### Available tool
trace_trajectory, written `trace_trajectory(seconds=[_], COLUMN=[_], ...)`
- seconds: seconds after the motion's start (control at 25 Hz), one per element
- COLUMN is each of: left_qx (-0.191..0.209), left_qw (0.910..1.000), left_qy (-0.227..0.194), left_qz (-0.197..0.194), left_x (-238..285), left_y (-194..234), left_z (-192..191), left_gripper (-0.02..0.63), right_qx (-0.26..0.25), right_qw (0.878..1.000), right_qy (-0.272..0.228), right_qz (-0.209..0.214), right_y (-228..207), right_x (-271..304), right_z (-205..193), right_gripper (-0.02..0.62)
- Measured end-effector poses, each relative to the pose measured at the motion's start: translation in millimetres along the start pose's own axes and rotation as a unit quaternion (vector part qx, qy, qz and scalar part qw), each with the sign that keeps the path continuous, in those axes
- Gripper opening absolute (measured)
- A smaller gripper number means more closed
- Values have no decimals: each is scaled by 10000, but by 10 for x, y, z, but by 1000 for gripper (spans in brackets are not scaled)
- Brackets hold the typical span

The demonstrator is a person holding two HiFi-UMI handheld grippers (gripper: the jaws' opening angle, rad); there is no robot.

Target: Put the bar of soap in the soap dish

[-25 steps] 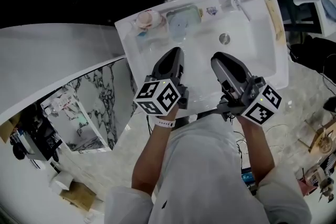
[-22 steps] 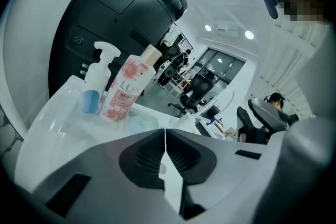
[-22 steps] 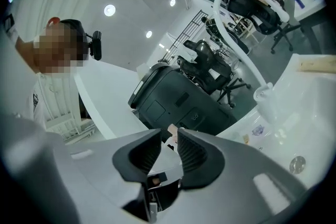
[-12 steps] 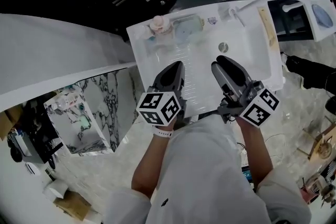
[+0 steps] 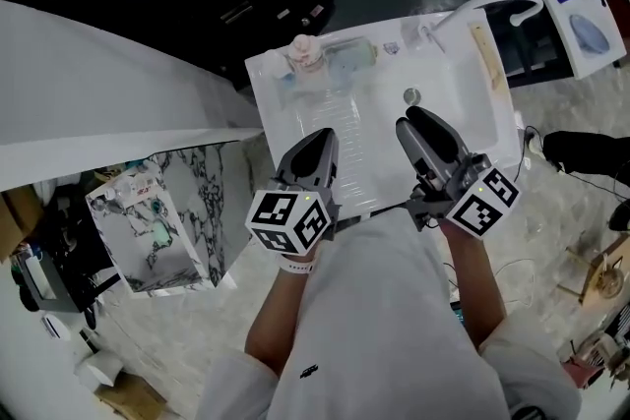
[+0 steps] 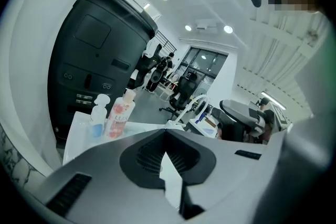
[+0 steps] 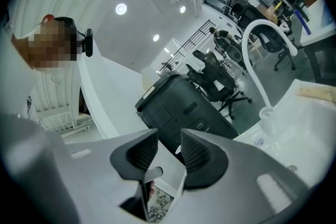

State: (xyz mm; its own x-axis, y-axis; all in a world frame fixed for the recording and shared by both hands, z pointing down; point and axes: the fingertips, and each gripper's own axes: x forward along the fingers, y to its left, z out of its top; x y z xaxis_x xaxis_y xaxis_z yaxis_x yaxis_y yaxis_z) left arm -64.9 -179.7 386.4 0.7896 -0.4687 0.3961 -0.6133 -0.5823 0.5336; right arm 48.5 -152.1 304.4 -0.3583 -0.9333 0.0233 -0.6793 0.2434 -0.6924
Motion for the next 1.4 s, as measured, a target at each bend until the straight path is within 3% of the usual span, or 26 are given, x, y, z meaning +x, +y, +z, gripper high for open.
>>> trace_trajectory(seconds=[0.6,0.88,1.4], left_qx=[535,691,567], left_qw=[9975,9960,9939], left_qy=[-413,-529,-917], left_qz=[-217,-182,-216], left_x=[-669,-980,-1266], left_y=[-359,-383,-308], left_z=[272,277,423], left_gripper=[9,9,9], right_qx=[-629,-1143,-2420], right_qw=[9970,9926,9685], right_qy=[-439,-407,-241], right_qz=[69,-56,-539], right_y=[561,691,848], right_x=[-239,-410,-534], right_z=[189,195,127], right_gripper=[130,130,124])
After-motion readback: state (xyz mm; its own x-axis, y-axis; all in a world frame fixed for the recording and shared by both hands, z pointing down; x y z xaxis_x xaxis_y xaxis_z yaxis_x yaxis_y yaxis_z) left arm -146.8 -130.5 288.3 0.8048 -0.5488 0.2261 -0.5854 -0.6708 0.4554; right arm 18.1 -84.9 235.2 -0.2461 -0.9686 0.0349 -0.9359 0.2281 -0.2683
